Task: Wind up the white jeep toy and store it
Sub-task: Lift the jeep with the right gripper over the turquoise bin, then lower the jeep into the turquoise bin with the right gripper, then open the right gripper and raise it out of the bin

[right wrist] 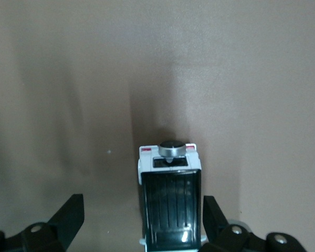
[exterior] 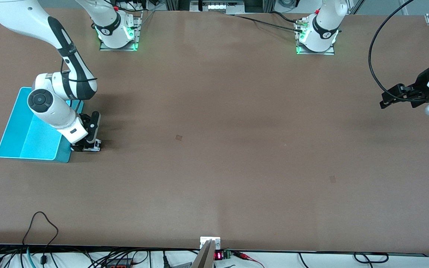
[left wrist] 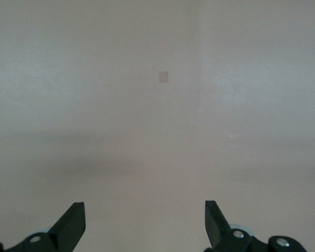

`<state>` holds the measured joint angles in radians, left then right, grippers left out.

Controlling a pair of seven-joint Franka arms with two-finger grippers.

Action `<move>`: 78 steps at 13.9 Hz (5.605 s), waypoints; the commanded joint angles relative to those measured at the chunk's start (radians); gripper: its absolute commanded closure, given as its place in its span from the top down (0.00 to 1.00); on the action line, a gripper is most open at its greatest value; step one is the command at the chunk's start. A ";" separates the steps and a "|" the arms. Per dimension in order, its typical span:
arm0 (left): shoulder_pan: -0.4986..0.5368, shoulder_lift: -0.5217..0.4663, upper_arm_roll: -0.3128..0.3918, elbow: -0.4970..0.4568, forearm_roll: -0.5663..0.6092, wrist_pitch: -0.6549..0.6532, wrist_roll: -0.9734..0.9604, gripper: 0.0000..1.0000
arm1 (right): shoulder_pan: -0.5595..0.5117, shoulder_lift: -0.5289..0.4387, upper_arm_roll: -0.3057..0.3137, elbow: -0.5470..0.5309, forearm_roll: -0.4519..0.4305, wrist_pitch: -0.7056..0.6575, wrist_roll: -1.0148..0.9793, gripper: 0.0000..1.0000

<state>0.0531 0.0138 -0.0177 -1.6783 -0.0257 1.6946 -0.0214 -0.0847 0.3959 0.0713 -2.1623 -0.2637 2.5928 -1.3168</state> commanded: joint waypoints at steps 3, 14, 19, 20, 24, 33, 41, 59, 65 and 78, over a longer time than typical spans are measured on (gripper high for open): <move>0.002 -0.038 -0.004 -0.041 -0.005 0.000 -0.005 1.00 | -0.033 0.035 0.019 -0.004 -0.020 0.059 -0.018 0.97; 0.004 -0.037 -0.002 -0.040 -0.006 0.003 0.000 1.00 | -0.033 0.015 0.021 0.001 -0.014 0.044 0.063 0.00; 0.005 -0.032 -0.002 -0.035 -0.006 0.007 0.000 1.00 | -0.013 -0.045 0.041 0.024 -0.014 0.012 0.264 0.00; 0.005 -0.032 -0.001 -0.034 -0.006 0.007 0.000 1.00 | -0.013 -0.058 0.050 0.030 -0.008 -0.002 0.266 0.00; 0.007 -0.026 0.007 -0.031 -0.005 0.028 0.000 1.00 | -0.013 -0.117 0.068 0.032 0.000 -0.016 0.327 0.00; 0.007 -0.029 0.005 -0.031 -0.008 0.028 0.000 1.00 | -0.130 -0.285 0.021 0.065 0.040 -0.319 0.680 0.00; -0.004 -0.040 -0.005 -0.031 -0.013 -0.004 -0.011 1.00 | -0.150 -0.221 -0.139 0.033 0.110 -0.346 0.960 0.00; 0.002 -0.040 -0.004 -0.031 -0.013 0.005 0.001 1.00 | -0.210 -0.016 -0.142 0.024 0.153 -0.186 1.084 0.07; 0.002 -0.038 -0.004 -0.031 -0.013 0.014 0.001 1.00 | -0.208 -0.006 -0.142 0.022 0.153 -0.194 1.084 0.41; 0.004 -0.038 -0.004 -0.029 -0.013 0.016 0.001 1.00 | -0.198 -0.192 -0.116 0.068 0.205 -0.449 1.076 1.00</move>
<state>0.0515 -0.0063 -0.0210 -1.6970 -0.0257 1.7045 -0.0249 -0.2821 0.2784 -0.0603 -2.1131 -0.0995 2.2448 -0.2382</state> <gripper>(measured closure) 0.000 0.000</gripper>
